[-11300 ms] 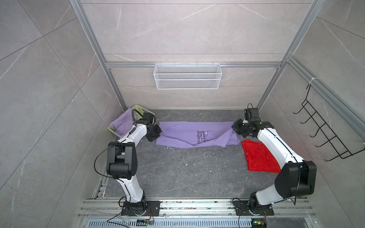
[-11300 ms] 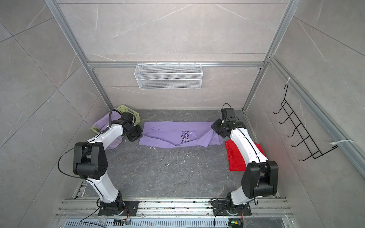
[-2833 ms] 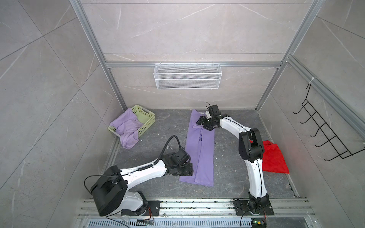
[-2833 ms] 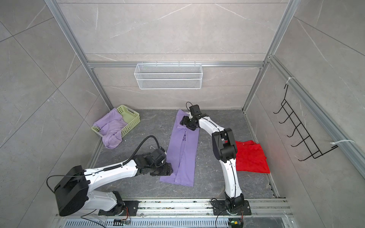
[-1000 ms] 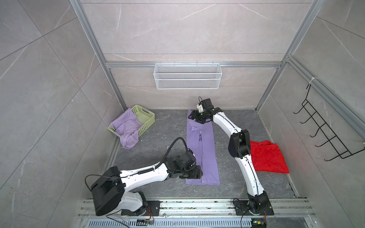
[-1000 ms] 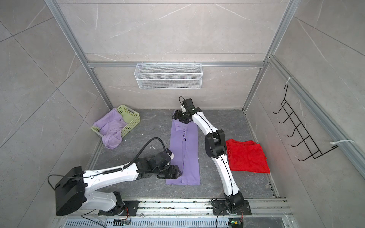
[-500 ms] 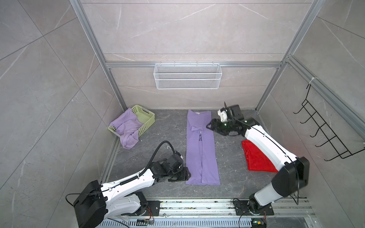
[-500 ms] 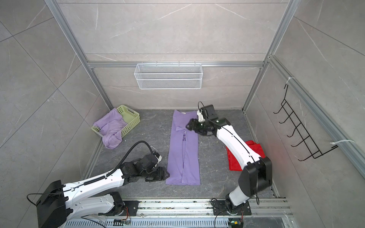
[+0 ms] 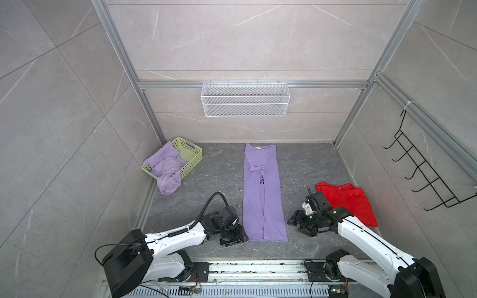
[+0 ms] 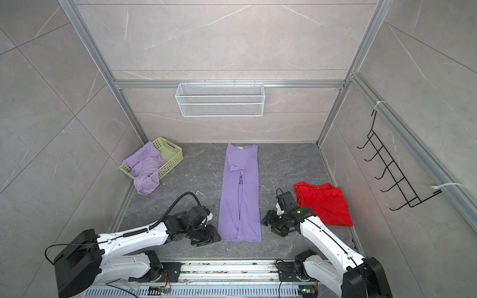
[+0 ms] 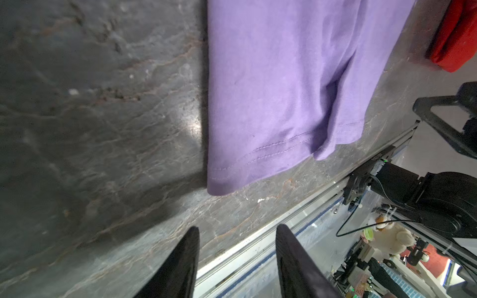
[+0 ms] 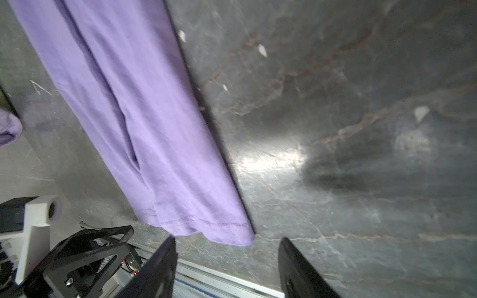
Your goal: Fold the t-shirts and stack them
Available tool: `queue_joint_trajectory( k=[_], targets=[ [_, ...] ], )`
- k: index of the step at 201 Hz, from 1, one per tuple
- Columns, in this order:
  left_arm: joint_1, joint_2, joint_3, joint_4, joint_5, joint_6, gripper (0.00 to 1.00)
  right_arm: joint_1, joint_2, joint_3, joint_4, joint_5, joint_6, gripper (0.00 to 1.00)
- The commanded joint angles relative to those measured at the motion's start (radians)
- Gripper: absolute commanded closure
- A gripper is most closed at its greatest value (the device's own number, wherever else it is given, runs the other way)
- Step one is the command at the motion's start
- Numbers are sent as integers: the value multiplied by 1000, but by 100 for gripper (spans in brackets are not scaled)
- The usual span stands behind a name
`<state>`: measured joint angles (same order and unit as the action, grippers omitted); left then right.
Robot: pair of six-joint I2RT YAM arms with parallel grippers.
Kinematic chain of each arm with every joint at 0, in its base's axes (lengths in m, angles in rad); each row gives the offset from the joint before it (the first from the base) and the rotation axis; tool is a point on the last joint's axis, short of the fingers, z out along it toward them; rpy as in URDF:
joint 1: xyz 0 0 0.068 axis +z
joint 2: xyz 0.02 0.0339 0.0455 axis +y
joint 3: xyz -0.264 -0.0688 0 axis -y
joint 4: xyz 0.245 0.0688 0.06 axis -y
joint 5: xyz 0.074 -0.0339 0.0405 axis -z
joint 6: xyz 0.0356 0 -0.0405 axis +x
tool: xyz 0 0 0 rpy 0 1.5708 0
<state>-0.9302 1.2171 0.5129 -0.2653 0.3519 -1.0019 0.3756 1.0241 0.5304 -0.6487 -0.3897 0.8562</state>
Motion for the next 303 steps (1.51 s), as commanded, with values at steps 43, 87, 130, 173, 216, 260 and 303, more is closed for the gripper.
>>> queue_joint_trajectory(
  k=[43, 87, 130, 173, 216, 260, 303],
  targets=[
    [4, 48, -48, 84, 4, -68, 57, 15, 18, -165, 127, -92, 68, 41],
    [4, 76, -44, 89, -31, -68, 58, 28, 27, -249, 206, -121, 108, 40],
    [8, 205, 8, 126, -28, -44, 64, 56, 86, -256, 229, -113, 103, 39],
    [10, 232, 38, 93, -34, -30, 76, 81, 123, -242, 256, -103, 113, 51],
    [16, 203, 40, 69, -40, -28, 93, 92, 88, -189, 233, -77, 125, 86],
    [16, 131, 100, -7, -53, 8, 100, 113, 71, -94, 236, -63, 156, 95],
    [26, 83, 194, -100, -70, 62, 100, 147, 56, -5, 223, -27, 200, 98]
  ],
)
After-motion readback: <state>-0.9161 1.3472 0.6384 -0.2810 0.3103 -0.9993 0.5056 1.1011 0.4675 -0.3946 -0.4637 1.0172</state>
